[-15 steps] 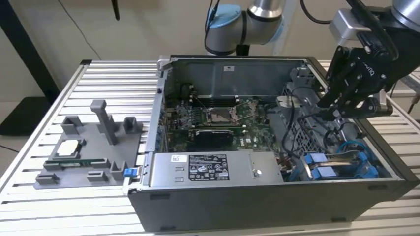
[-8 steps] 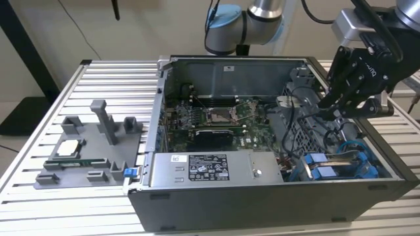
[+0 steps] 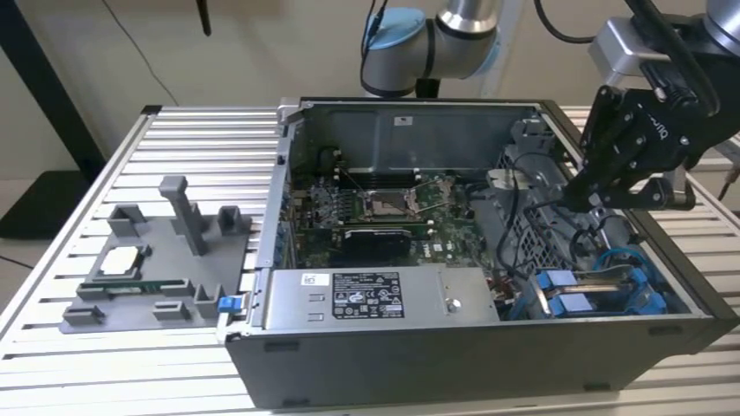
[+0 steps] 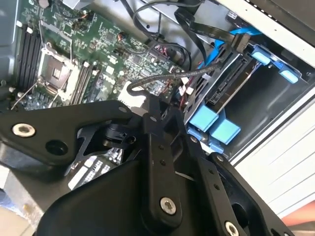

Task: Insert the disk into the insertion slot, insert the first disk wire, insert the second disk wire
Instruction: 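Insert the first disk wire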

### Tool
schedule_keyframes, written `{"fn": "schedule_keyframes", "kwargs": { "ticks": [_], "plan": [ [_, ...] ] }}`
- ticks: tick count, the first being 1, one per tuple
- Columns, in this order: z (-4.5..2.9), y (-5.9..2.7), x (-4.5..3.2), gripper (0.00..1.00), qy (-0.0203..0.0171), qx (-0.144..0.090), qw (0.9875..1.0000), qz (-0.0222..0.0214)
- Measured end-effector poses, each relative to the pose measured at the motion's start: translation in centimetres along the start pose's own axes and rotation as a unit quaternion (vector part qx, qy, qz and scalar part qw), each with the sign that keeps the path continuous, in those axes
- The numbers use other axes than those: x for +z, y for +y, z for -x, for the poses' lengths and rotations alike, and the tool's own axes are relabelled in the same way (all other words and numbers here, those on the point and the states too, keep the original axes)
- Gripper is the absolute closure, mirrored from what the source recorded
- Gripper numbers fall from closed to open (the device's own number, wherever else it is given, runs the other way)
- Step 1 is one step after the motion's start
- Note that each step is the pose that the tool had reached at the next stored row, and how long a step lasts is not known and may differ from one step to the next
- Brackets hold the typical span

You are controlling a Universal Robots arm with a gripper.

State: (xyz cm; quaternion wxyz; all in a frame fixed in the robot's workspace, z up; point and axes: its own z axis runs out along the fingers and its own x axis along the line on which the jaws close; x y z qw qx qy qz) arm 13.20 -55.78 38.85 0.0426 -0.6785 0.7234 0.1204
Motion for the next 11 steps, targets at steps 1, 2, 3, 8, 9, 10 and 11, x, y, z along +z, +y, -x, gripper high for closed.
{"fn": "schedule_keyframes", "kwargs": {
  "ticks": [1,2,3,8,9,10,11],
  "plan": [
    [-0.01,0.02,0.01,0.0,-0.0008,0.001,1.0,-0.0001],
    [-0.01,0.06,0.02,0.0,-0.0017,0.001,1.0,-0.0003],
    [-0.02,0.15,0.04,0.0,-0.0025,0.003,1.0,-0.0006],
    [-0.03,0.26,0.04,0.0,-0.0031,0.006,1.0,-0.0013],
    [-0.03,0.26,0.05,0.0,-0.0032,0.006,1.0,-0.0014],
    [-0.03,0.27,0.05,0.0,-0.0032,0.006,1.0,-0.0014],
    [-0.03,0.27,0.05,0.0,-0.0032,0.006,1.0,-0.0014]
  ]
}}
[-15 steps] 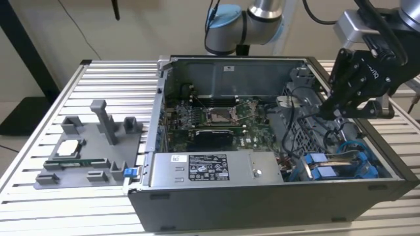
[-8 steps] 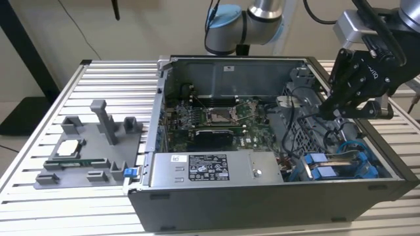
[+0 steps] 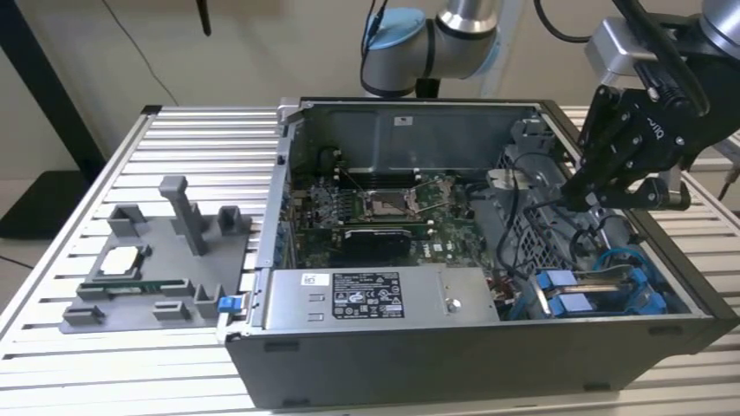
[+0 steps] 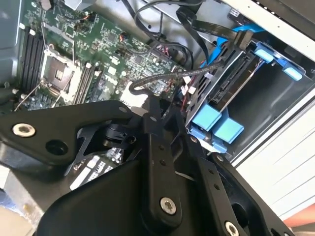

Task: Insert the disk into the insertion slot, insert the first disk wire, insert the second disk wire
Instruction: 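Insert the first disk wire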

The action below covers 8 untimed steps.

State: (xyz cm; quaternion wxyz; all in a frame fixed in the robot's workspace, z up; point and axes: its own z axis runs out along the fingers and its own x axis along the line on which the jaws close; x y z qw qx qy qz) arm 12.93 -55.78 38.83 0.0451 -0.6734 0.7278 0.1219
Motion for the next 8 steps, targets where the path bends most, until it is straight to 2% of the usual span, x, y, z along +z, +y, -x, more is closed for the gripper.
{"fn": "schedule_keyframes", "kwargs": {
  "ticks": [1,2,8],
  "plan": [
    [0.0,0.0,0.0,0.0,0.0,0.0,1.0,0.0],
    [0.0,0.0,0.0,1.0,0.0,0.0,1.0,0.0],
    [0.0,0.0,0.0,1.0,-0.0001,0.0,1.0,0.0]
  ]
}}
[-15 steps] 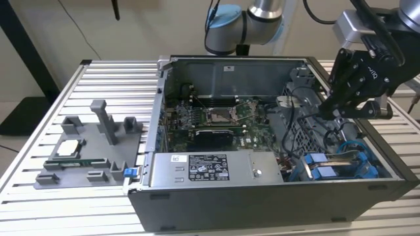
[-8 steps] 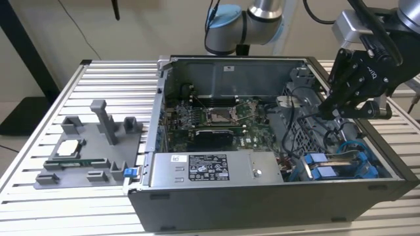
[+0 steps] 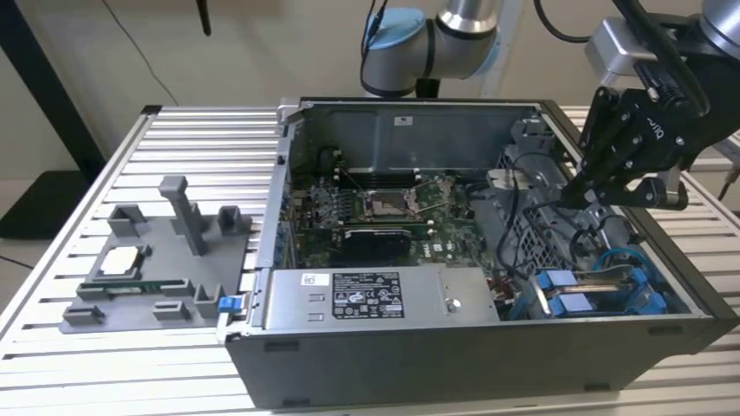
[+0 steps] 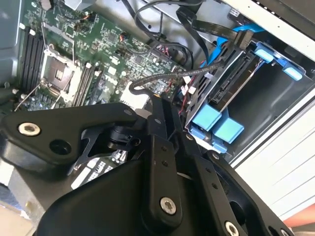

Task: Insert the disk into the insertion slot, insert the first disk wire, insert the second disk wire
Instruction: 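Insert the first disk wire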

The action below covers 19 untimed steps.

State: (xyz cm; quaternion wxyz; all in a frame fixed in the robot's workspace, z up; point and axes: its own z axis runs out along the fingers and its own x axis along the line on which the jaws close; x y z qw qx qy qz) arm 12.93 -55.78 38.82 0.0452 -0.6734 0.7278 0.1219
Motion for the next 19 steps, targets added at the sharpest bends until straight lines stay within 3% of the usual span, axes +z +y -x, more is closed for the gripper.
{"fn": "schedule_keyframes", "kwargs": {
  "ticks": [5,6,8,13,16,19],
  "plan": [
    [-0.01,0.0,0.01,1.0,0.0001,0.0,1.0,0.0],
    [-0.01,0.0,0.01,1.0,0.0023,0.0,1.0,-0.0002],
    [-0.01,0.0,0.01,1.0,0.0132,-0.001,0.9999,-0.0011],
    [-0.01,0.0,0.02,1.0,0.0471,-0.004,0.9989,-0.0054],
    [-0.02,-0.01,0.09,1.0,0.0527,-0.008,0.9985,-0.0147],
    [-0.04,-0.02,0.16,1.0,0.0565,-0.012,0.9979,-0.0285]
  ]
}}
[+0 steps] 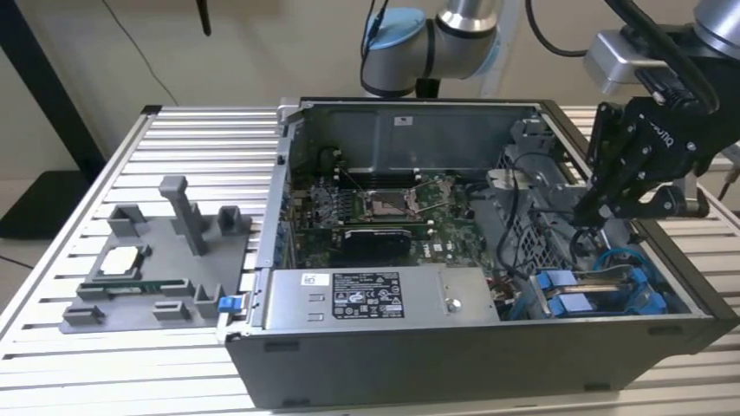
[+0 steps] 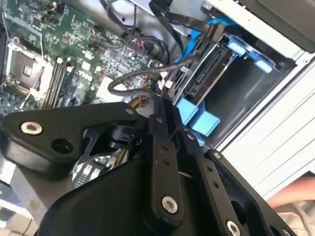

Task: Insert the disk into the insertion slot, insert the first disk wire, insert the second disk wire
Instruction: 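Insert the first disk wire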

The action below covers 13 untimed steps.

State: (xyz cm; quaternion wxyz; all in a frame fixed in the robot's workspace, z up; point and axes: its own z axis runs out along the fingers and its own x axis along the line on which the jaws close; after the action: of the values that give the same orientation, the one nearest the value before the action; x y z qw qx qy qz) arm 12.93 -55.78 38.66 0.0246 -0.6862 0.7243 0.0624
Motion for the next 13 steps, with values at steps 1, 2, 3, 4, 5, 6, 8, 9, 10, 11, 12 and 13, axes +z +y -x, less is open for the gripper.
{"fn": "schedule_keyframes", "kwargs": {
  "ticks": [1,2,3,4,5,6,8,9,10,11,12,13],
  "plan": [
    [0.0,0.0,0.02,1.0,0.0013,-0.001,1.0,-0.0045],
    [-0.01,0.0,0.04,1.0,0.0032,-0.002,1.0,-0.009],
    [-0.01,-0.02,0.05,1.0,0.0056,-0.002,0.9999,-0.012],
    [-0.01,-0.05,0.06,1.0,0.0086,-0.003,0.9999,-0.0141],
    [-0.01,-0.08,0.08,1.0,0.0125,-0.003,0.9998,-0.0156],
    [-0.02,-0.13,0.08,1.0,0.0181,-0.003,0.9997,-0.0162],
    [-0.02,-0.24,0.1,1.0,0.0298,-0.003,0.9994,-0.0174],
    [-0.02,-0.27,0.12,1.0,0.0351,-0.003,0.9992,-0.018],
    [-0.02,-0.34,0.17,1.0,0.0392,-0.003,0.9991,-0.0186],
    [-0.03,-0.45,0.26,1.0,0.0415,-0.003,0.999,-0.0189],
    [-0.04,-0.61,0.4,1.0,0.0426,-0.003,0.9989,-0.0191],
    [-0.04,-0.8,0.54,1.0,0.0433,-0.003,0.9989,-0.0193]
  ]
}}
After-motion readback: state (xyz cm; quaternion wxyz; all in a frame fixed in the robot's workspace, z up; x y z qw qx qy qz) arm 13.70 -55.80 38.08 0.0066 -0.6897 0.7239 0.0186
